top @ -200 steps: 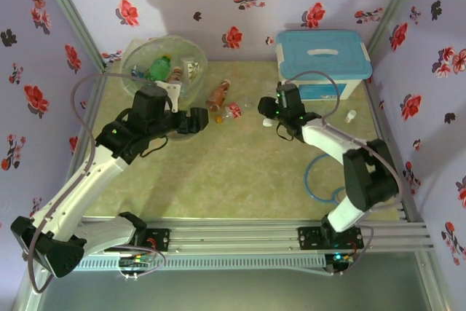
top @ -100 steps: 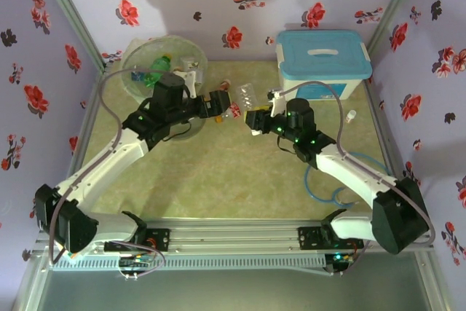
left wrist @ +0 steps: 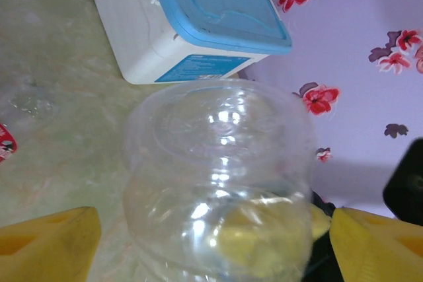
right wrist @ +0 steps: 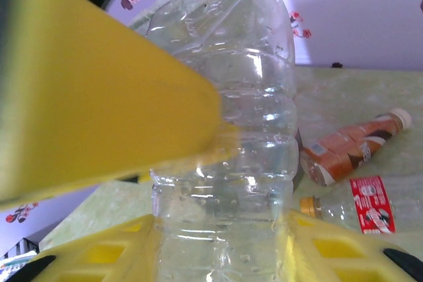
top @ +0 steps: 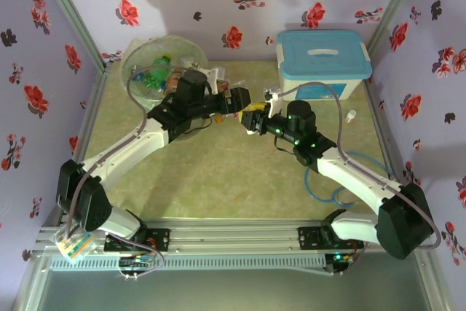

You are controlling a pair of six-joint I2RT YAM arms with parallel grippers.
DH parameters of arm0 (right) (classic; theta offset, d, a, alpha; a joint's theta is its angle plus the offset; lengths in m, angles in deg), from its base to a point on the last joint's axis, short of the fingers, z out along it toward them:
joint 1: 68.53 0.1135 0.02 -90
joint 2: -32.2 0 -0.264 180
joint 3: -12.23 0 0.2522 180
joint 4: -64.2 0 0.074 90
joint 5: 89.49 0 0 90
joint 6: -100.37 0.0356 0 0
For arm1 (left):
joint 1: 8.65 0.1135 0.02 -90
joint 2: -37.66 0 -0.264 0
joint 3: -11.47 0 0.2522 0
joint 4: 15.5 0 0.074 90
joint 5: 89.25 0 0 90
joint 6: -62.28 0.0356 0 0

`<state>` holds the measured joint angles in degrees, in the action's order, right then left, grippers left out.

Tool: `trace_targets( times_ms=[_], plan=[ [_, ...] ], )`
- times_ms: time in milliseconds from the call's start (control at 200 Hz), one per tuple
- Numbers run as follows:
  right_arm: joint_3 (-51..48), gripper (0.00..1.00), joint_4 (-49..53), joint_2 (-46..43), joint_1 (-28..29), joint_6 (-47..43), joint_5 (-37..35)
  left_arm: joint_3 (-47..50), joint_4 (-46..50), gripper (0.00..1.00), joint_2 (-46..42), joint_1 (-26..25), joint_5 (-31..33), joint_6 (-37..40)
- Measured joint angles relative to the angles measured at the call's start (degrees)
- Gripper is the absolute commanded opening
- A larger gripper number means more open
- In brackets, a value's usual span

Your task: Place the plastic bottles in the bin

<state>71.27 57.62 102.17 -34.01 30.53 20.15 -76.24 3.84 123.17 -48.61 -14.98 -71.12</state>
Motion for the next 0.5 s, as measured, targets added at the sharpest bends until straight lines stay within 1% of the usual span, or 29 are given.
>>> trace_targets(
  times_ms=[135,275,325,340,365,380,395,500],
  plan=[
    [0.00,0.44,-1.55,0.00,0.04,0.59,0.24,-0.70,-0.85,0.67,0.79,-0.17,-0.04,-0.50],
    [0.00,0.46,-2.71,0.15,0.02,0.90,0.35,-1.90,-0.92,0.59,0.79,-0.22,-0.20,-0.66],
    [0.00,0.52,-2.97,0.15,0.02,0.87,0.33,-2.21,-0.68,0.58,0.81,-0.22,-0.13,-0.55],
    [0.00,0.55,-3.02,0.15,0.02,1.14,0.31,-2.27,-0.68,0.58,0.85,-0.22,-0.15,-0.57],
    [0.00,0.64,-3.13,0.15,0.02,0.87,0.31,-2.43,-0.61,0.58,0.92,-0.22,-0.15,-0.48],
    [0.00,0.66,-3.17,0.15,0.02,1.29,0.09,-2.51,-0.61,0.58,0.98,-0.22,-0.15,-0.46],
    [0.00,0.70,-3.19,0.15,0.02,0.81,-0.04,-2.56,-0.59,0.58,1.03,-0.22,-0.17,-0.44],
    [-0.02,0.82,-3.41,0.09,0.02,1.07,-0.37,-3.17,-1.07,0.57,1.62,0.15,-0.26,-0.17]
  ],
)
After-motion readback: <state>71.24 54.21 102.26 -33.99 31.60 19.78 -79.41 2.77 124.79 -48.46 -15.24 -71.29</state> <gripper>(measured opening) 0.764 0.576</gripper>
